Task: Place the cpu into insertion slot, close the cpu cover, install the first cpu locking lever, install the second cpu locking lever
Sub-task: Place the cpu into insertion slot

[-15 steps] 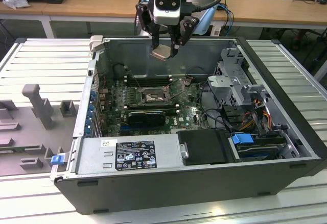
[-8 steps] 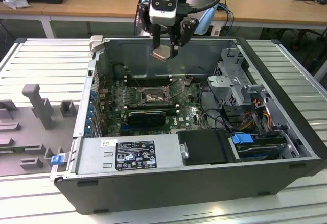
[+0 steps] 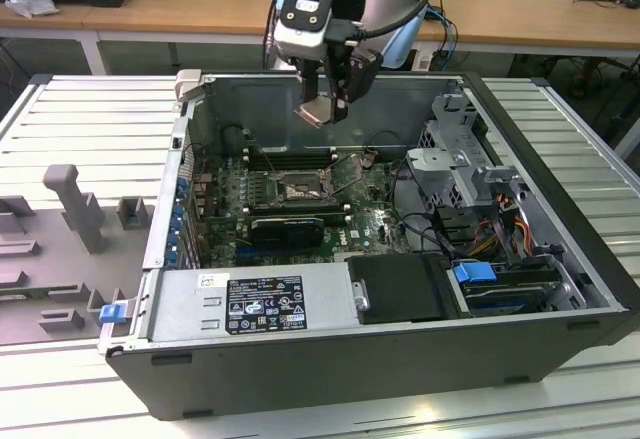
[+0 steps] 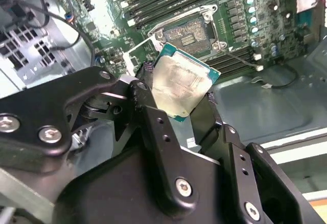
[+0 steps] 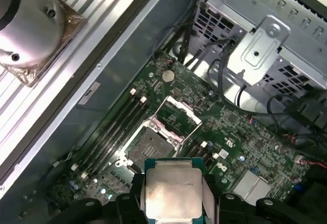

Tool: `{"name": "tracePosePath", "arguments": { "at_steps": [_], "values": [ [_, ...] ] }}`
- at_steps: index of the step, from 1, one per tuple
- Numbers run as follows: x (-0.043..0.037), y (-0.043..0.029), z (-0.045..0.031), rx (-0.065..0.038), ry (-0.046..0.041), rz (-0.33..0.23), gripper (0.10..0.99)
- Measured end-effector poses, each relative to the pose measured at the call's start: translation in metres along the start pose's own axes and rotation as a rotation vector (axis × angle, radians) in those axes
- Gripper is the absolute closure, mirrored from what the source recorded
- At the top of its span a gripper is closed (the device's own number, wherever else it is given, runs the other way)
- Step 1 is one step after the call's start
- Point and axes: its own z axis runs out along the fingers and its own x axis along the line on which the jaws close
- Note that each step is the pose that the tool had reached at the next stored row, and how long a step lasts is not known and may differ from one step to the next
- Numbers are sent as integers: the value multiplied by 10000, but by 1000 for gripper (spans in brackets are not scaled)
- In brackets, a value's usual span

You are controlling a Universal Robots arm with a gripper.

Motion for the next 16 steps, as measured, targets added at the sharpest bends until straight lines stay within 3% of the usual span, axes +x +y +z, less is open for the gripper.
{"name": "tracePosePath", "arguments": {
  "at_steps": [7, 9, 16],
  "values": [
    [-3, -12, 135, 42, -72, 1399, 553],
    [-4, -17, 192, 65, -101, 2040, 553],
    [-7, -28, 319, 28, -234, 3731, 553]
  ]
}}
